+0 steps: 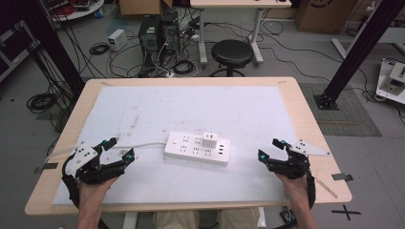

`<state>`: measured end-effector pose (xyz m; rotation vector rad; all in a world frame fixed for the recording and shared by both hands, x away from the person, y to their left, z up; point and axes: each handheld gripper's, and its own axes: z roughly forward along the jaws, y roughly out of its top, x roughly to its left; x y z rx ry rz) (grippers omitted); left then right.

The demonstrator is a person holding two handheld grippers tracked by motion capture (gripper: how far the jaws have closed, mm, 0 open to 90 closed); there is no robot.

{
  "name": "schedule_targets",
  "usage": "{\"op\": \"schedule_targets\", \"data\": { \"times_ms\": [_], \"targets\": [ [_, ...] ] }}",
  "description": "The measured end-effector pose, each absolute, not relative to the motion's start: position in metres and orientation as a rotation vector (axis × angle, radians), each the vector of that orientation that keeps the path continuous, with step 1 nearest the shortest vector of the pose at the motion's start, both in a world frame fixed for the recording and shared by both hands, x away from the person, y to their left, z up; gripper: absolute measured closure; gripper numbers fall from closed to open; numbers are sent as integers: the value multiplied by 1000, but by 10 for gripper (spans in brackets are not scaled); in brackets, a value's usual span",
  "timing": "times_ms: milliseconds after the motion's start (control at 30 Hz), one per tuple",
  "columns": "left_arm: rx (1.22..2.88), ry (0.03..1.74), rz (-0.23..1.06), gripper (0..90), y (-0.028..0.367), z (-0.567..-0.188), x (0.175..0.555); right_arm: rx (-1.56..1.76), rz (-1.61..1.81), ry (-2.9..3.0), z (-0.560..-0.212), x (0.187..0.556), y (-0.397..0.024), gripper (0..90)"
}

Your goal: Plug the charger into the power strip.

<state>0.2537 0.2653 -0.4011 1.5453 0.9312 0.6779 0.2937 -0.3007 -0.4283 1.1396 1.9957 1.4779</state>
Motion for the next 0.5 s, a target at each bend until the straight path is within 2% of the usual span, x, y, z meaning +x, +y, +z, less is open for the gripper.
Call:
{"op": "schedule_targets", "data": {
  "times_ms": [500],
  "targets": [
    [1542, 922, 682, 214, 266, -400, 251, 1133, 1486, 2033, -430, 297, -299, 209]
  ]
}}
